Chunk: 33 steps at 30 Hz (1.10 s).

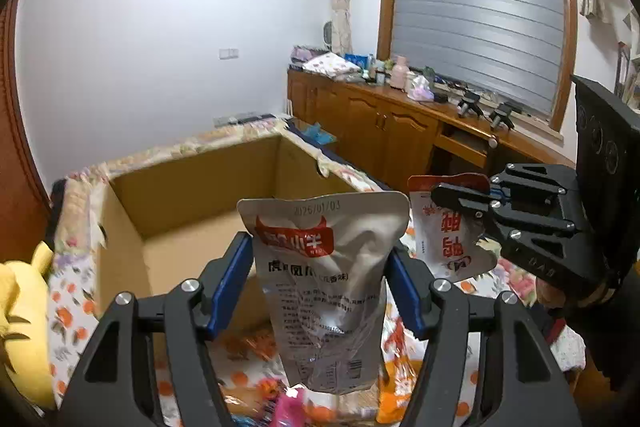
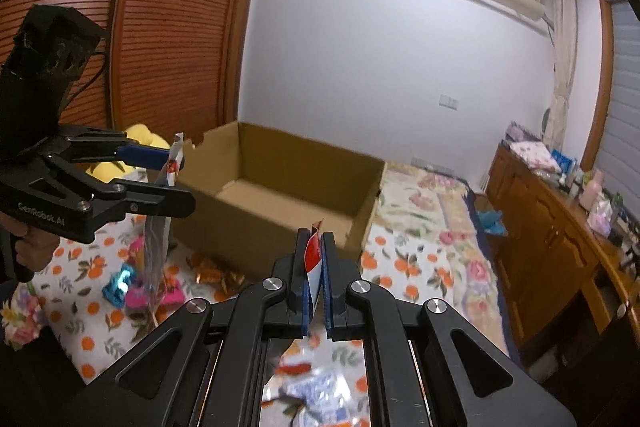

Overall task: Organize snacks
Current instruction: 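Lift the white red-label pouch with left tool while right tool carries its pouch toward box, then open both tools over the box to drop the pouches inside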

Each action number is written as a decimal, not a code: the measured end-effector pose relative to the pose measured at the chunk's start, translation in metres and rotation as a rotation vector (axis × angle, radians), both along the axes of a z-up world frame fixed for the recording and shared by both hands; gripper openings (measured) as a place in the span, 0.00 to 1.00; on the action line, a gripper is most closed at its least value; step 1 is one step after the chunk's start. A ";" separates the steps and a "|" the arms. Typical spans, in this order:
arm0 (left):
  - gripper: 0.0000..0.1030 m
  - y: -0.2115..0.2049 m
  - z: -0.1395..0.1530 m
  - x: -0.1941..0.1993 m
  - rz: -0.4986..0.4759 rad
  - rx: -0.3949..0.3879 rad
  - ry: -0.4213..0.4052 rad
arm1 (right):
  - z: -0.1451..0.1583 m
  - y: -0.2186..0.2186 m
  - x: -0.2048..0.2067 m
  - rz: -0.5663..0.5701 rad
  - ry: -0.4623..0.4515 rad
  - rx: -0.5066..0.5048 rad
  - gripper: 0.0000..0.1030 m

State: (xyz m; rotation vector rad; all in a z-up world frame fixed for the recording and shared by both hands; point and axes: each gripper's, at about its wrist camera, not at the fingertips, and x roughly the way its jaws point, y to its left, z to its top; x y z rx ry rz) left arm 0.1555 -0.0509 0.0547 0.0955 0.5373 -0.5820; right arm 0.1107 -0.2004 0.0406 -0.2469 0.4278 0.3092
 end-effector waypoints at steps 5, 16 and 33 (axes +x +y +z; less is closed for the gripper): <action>0.63 0.014 0.030 0.012 0.032 0.009 -0.057 | 0.019 0.011 0.023 0.005 -0.032 -0.017 0.03; 0.63 0.049 0.055 0.061 0.113 0.007 -0.088 | 0.037 0.033 0.079 0.026 -0.060 -0.013 0.03; 0.64 0.064 -0.006 0.152 0.197 0.058 0.048 | -0.028 0.052 0.159 0.047 0.102 -0.068 0.03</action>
